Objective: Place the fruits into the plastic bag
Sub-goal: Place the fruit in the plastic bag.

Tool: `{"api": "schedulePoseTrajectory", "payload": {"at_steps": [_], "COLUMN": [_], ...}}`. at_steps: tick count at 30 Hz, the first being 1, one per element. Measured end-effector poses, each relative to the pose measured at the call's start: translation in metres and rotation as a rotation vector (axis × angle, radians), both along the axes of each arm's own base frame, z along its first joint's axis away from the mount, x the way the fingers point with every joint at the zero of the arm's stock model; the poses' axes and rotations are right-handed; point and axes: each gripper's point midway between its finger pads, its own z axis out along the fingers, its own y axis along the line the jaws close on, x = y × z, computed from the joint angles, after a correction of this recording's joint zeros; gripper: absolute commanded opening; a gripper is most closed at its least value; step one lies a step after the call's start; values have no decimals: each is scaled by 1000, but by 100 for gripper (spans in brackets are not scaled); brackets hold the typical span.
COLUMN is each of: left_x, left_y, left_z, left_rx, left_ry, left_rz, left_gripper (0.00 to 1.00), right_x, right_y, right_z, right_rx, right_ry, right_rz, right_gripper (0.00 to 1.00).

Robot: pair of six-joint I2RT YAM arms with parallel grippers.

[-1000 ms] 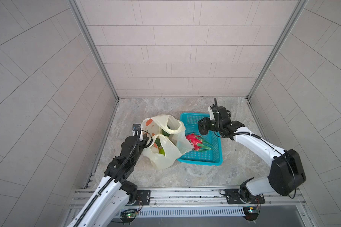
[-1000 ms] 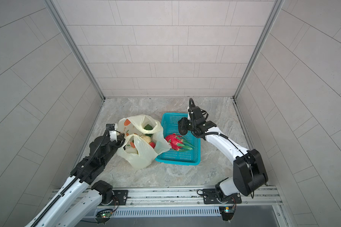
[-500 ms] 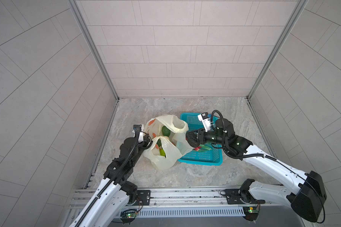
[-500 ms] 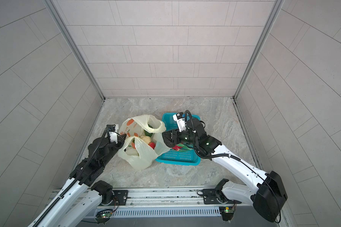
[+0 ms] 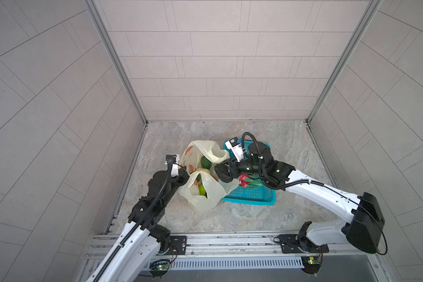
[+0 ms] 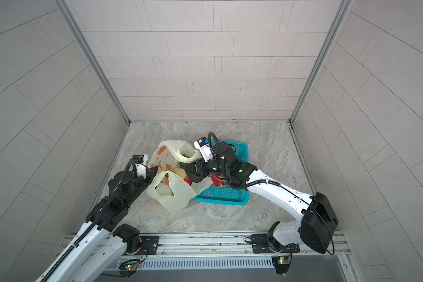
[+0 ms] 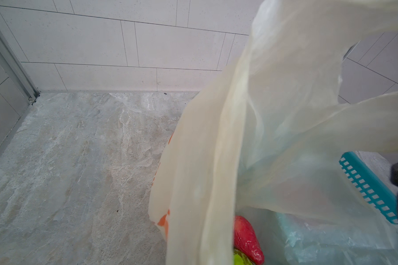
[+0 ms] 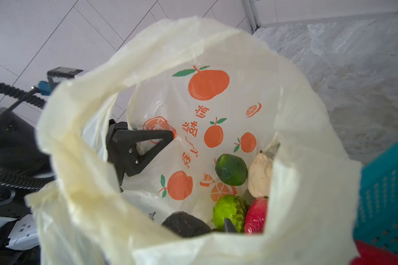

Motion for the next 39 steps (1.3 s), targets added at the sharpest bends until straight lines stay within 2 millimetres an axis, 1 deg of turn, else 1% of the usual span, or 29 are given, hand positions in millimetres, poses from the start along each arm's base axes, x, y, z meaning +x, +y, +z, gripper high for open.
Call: {"api": "schedulePoseTrajectory", "payload": {"at_steps": [2,5,10,13,14,15,18,19,21,23,25,28,32,34,36,39], "left_x": [-1,-2,-2,0,0,0,0,0,1,1,1,1,2,2,2,2], "left_y": [0,1,6,10,11,12,14,15,16,17,18,19,20,20,20,20], "left_z": [2,4,2,-2,-3,-3,-5,-5,-5,-5,-5,-5,-4,-4,-4,-5], "left_rx": [-3,-5,11,29,34,36,43,44,46,47,46,44,46,46,45,46], "left_ry": [-5,-13,-2,17,22,24,29,29,29,29,28,28,27,27,27,30], "left_rz": [-2,0,29,50,56,61,73,75,81,87,94,101,108,109,109,110], "left_gripper": [0,0,0,0,0,0,0,0,0,0,0,0,0,0,0,0], "right_x": [6,12,5,-3,-6,-8,-15,-15,-13,-11,-8,-1,20,32,41,48], "right_y": [12,29,54,65,68,69,65,65,63,59,54,39,9,-9,-28,-57], "right_z": [-5,-21,-61,-93,-105,-113,-126,-126,-122,-116,-104,-76,-32,-15,-2,8], "right_rx": [-22,-73,-186,-261,-291,-314,-364,-366,-369,-372,-365,-337,-285,-262,-243,-225], "right_ry": [-7,-9,15,49,63,74,93,89,73,48,22,-32,-108,-136,-153,-159], "right_rz": [12,41,119,169,184,193,206,204,197,187,166,115,-3,-69,-128,-197], "right_gripper": [0,1,2,4,9,18,50,56,64,67,68,69,69,69,69,69]}}
